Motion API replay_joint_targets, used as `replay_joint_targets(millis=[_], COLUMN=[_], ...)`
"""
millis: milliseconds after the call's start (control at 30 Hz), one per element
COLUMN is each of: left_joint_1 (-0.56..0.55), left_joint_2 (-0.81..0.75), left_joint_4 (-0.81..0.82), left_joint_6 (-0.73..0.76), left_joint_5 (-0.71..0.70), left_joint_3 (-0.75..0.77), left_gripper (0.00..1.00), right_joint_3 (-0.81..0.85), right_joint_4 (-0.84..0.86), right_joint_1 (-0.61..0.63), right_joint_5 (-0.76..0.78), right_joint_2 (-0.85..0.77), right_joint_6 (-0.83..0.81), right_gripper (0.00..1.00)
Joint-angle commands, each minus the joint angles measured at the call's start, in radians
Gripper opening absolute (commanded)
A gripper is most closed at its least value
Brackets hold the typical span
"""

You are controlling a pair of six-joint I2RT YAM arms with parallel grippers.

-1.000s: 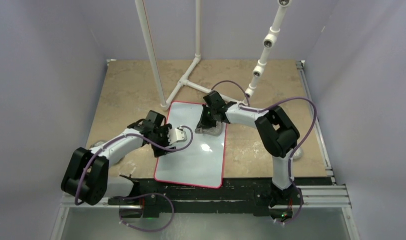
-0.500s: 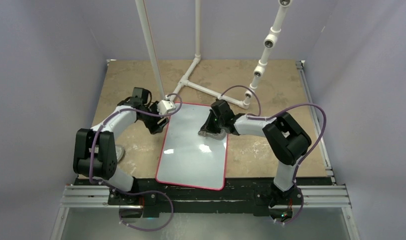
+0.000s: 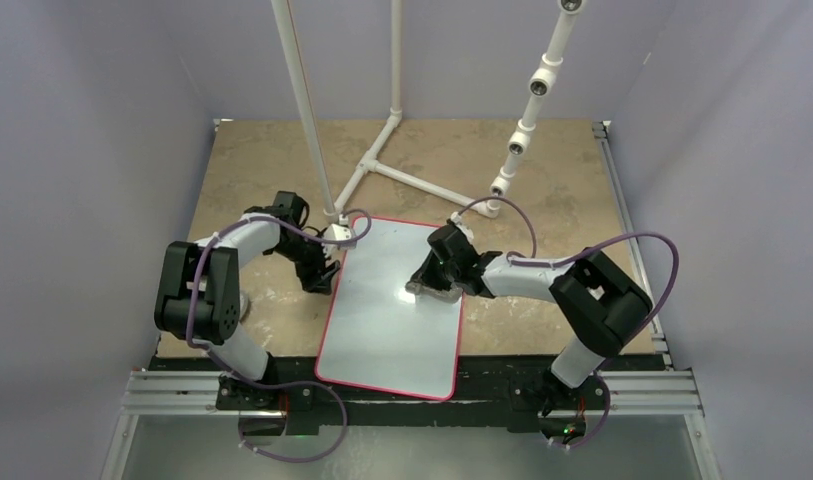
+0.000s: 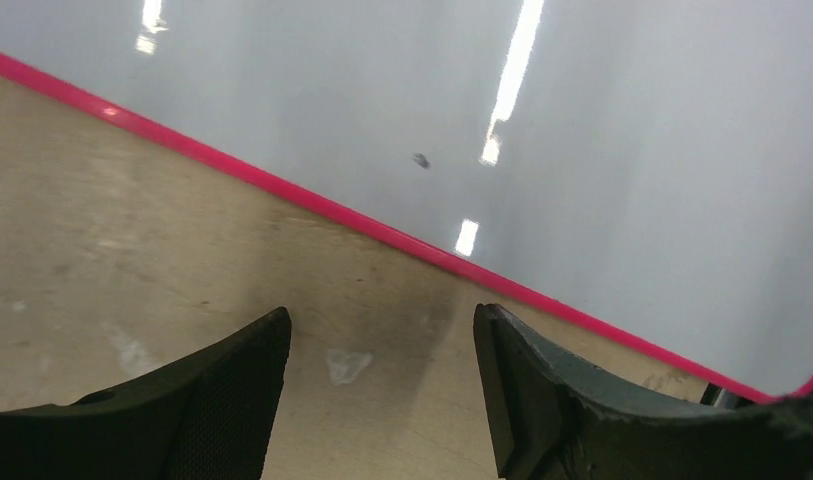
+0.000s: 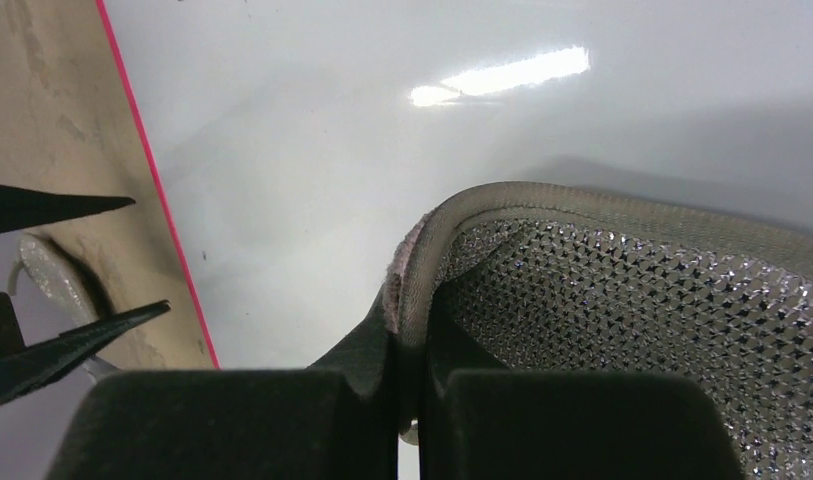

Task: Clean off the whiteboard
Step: Erase the whiteboard at the center of the board.

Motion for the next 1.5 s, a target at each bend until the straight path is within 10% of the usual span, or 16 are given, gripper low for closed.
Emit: replay_joint_targets(millis=[0, 400, 933, 1467], left_joint_1=[-0.018, -0.04, -0.034, -0.141], left_joint_2=[-0.031, -0.127, -0.2, -0.148], left_joint_4=[-0.053, 0.035, -0.131, 0.009], left_joint_6=[0.199, 0.264, 0.49, 0.514], left_joint_5=[0.042, 0.016, 0.107, -0.121], left_joint_3=[-0.071, -0.19, -0.19, -0.301], left_gripper=[0.67, 0.67, 0.68, 0.54], right_joint_3=[0.054, 0.349, 0.319, 0.567], right_joint_4=[-0.257, -0.192, -0.145, -0.192], right_joint_1=[0.021, 0.141, 0.111, 0.125], right_joint_5=[0.038, -0.149, -0.206, -0.163], right_joint_2=[0.008, 0.259, 0.314, 0.429], right_joint_6=[0.001, 0.055, 0.129, 0.153], right_gripper=[0.0, 0.0, 0.0, 0.0])
